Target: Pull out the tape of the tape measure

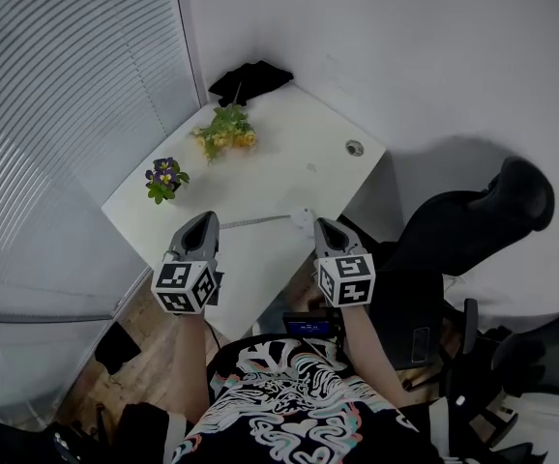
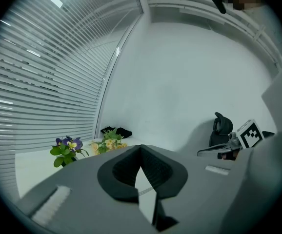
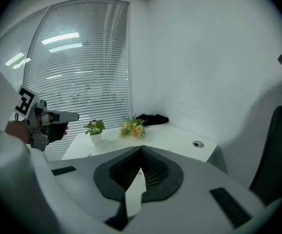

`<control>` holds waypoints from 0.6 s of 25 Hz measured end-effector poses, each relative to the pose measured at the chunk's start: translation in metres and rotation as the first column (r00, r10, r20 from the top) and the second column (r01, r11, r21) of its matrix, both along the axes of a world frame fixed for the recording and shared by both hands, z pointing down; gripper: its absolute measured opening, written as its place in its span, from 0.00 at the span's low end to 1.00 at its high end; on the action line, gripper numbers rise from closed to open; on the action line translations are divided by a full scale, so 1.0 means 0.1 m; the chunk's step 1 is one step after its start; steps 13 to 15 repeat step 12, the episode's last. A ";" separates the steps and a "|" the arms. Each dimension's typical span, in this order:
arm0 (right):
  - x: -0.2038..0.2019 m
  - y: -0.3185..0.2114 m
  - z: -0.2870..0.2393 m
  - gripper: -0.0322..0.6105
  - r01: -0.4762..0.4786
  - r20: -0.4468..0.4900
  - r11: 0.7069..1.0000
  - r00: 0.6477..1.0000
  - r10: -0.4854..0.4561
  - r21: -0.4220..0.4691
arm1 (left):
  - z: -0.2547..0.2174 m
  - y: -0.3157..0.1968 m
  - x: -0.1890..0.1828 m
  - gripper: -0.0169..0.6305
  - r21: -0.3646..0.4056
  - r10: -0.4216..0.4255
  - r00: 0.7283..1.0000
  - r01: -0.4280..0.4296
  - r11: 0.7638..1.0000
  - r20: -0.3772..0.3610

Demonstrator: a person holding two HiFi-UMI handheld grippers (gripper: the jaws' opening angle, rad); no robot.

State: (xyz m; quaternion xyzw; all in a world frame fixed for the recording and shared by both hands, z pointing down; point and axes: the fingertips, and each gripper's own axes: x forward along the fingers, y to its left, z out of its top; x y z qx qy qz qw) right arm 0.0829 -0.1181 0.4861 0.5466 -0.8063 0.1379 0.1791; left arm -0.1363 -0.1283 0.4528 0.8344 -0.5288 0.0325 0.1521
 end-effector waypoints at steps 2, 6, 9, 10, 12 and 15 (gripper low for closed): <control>0.02 -0.01 0.01 0.05 -0.002 0.000 1.000 1.000 0.002 -0.002 | 0.02 -0.01 0.00 0.03 -0.003 0.000 1.000 0.000 1.000 0.000; 0.05 -0.01 0.03 0.05 -0.006 0.007 1.000 1.000 0.006 -0.006 | 0.04 -0.03 0.03 0.03 -0.010 0.003 1.000 -0.003 1.000 -0.002; 0.07 -0.02 0.03 0.05 -0.005 0.020 1.000 1.000 0.005 -0.002 | 0.05 -0.04 0.06 0.03 -0.013 0.009 1.000 -0.009 1.000 -0.001; 0.08 -0.03 0.03 0.05 -0.005 0.021 1.000 1.000 0.005 -0.003 | 0.05 -0.05 0.07 0.03 -0.014 0.010 1.000 -0.010 1.000 -0.001; 0.09 -0.03 0.04 0.05 -0.005 0.021 1.000 1.000 0.005 -0.005 | 0.06 -0.05 0.08 0.03 -0.015 0.014 1.000 -0.014 1.000 0.000; 0.09 -0.03 0.04 0.05 -0.005 0.021 1.000 1.000 0.005 -0.005 | 0.06 -0.05 0.08 0.03 -0.015 0.014 1.000 -0.014 1.000 0.000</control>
